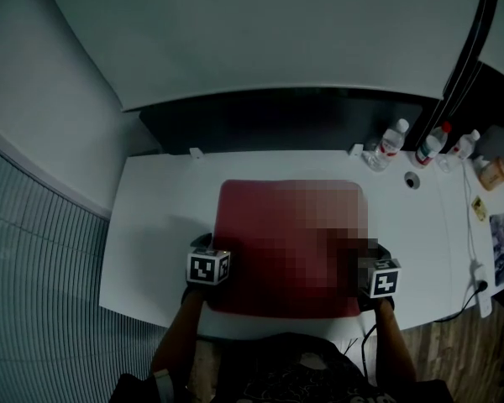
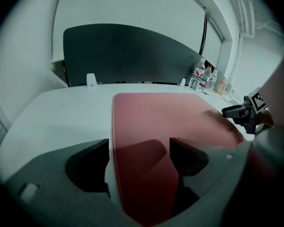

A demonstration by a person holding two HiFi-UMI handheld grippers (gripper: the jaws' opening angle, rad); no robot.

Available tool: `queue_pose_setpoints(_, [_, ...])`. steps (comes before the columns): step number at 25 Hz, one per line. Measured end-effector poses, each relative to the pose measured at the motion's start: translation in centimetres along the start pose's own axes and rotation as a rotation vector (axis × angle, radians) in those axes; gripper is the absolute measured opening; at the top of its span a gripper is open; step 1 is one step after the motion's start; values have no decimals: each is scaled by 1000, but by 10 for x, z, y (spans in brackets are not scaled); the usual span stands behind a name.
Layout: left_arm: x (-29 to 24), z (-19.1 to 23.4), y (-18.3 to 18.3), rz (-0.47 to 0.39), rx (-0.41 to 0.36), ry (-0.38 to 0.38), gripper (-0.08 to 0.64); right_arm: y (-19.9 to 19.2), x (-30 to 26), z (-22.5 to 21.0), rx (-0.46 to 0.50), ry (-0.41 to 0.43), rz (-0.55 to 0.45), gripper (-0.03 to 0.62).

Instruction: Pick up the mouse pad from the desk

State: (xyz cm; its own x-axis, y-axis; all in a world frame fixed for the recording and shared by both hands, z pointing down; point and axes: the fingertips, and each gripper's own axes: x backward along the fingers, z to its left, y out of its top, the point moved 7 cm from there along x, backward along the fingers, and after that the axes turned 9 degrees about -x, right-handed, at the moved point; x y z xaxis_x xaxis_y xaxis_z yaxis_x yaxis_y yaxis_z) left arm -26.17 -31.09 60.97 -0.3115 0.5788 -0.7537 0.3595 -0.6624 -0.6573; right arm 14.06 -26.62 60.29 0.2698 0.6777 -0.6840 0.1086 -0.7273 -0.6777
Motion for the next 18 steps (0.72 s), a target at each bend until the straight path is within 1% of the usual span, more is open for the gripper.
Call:
queue_pose_setpoints(3, [-4, 0, -1, 8, -3, -5, 383, -1, -6, 1, -6, -12, 18, 287])
queue_pose_setpoints(7, [-6, 2, 1, 17, -15, 18, 383, 0, -9, -2, 2, -64, 39, 287])
queue_pose_setpoints(10, [-8, 0, 3, -4, -5, -3, 383, -2, -10, -6, 1, -93, 50, 287])
queue_pose_setpoints(14, [-8, 0, 3, -8, -7, 1, 383, -2, -11, -5, 1, -101, 51, 287])
queue_pose_setpoints(18, [-7, 1, -1, 14, -5, 16, 382, -4, -12, -6, -21, -88, 35, 298])
